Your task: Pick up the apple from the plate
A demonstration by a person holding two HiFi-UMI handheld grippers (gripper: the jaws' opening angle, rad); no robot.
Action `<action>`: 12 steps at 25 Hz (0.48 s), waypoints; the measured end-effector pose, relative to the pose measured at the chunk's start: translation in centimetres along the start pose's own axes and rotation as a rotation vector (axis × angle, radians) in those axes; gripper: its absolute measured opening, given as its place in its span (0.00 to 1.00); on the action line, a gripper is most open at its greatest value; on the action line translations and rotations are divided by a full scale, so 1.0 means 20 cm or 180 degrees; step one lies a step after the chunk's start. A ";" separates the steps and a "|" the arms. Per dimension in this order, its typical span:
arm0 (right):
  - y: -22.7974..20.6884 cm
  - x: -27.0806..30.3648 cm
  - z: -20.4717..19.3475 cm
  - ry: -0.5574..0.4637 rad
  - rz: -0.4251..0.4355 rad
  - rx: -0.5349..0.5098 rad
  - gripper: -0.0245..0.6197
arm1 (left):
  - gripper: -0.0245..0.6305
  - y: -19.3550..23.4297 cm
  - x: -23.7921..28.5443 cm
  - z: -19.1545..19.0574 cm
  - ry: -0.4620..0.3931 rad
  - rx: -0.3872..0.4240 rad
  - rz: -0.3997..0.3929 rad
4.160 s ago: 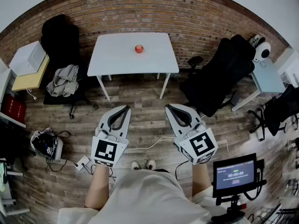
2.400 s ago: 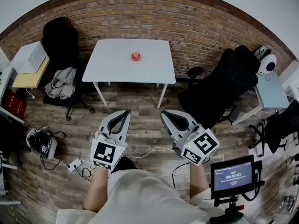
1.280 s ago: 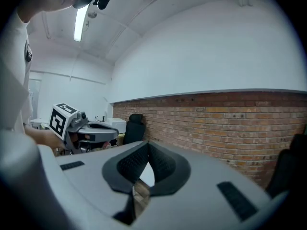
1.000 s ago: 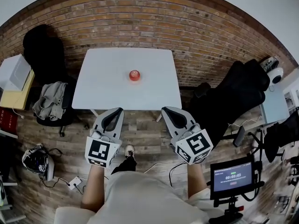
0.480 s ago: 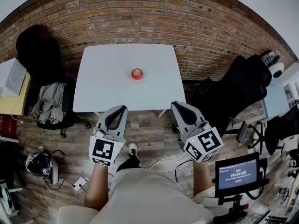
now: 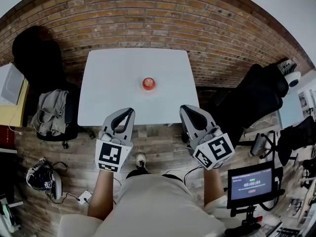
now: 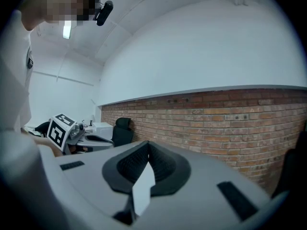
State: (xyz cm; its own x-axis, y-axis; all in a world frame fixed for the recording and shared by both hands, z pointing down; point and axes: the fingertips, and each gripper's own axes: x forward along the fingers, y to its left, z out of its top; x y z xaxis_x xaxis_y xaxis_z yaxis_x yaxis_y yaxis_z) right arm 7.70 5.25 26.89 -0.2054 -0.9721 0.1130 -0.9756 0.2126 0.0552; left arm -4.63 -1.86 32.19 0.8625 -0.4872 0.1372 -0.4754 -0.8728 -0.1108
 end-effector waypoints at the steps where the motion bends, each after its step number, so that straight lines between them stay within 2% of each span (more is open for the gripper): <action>1: -0.01 0.03 0.00 0.0016 0.0021 -0.0010 0.04 | 0.05 0.02 0.03 -0.01 0.0006 -0.0006 -0.0015; 7: -0.06 0.20 -0.05 0.0151 0.0195 -0.0075 0.05 | 0.05 0.13 0.16 -0.04 0.0029 -0.0043 -0.0080; 12: -0.11 0.33 -0.07 0.0231 0.0211 -0.0181 0.05 | 0.05 0.21 0.27 -0.05 0.0054 -0.0052 -0.0149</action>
State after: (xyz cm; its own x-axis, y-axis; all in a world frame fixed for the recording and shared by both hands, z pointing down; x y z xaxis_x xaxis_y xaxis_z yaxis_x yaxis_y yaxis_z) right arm 8.61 -1.47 28.91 -0.2612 -0.9464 0.1897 -0.9536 0.2835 0.1011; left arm -2.24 -8.23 33.52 0.8808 -0.4462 0.1586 -0.4376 -0.8949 -0.0877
